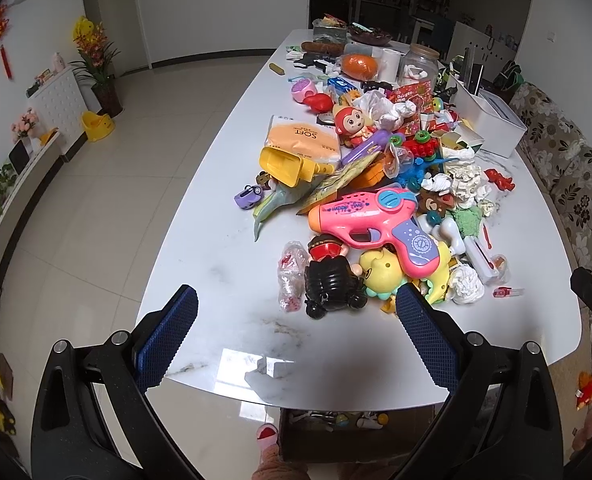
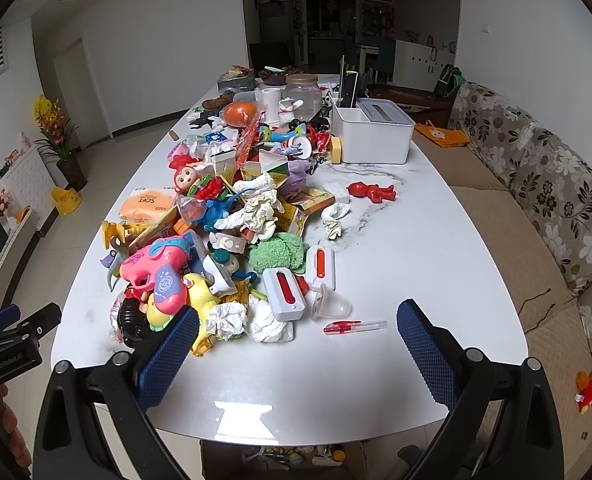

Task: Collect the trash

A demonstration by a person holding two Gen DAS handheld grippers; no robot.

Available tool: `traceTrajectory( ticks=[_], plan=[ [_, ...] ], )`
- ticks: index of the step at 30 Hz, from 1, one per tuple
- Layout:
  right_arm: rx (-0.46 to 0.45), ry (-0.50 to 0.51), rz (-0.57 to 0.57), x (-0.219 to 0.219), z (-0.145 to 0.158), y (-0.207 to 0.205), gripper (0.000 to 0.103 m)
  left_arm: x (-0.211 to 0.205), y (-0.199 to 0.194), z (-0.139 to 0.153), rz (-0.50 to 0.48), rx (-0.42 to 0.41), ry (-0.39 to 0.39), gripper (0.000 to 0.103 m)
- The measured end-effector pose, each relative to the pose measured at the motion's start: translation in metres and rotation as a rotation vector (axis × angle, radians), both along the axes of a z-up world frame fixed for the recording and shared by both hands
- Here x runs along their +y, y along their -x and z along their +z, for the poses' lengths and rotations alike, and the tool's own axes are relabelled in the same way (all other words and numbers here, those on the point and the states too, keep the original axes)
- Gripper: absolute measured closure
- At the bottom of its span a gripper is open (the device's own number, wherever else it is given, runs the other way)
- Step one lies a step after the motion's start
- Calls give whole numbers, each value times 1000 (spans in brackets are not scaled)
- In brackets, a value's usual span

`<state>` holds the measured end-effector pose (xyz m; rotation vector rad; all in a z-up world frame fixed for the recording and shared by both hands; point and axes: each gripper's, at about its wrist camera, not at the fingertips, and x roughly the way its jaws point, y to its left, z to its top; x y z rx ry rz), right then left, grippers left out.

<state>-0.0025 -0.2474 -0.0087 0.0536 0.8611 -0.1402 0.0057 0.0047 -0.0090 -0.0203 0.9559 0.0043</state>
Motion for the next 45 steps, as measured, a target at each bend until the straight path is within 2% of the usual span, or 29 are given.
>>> traceTrajectory(
  ticks=[45],
  plan=[
    [19, -13, 11, 1, -4, -1, 5, 0, -2, -4, -2, 20, 3, 6]
  ],
)
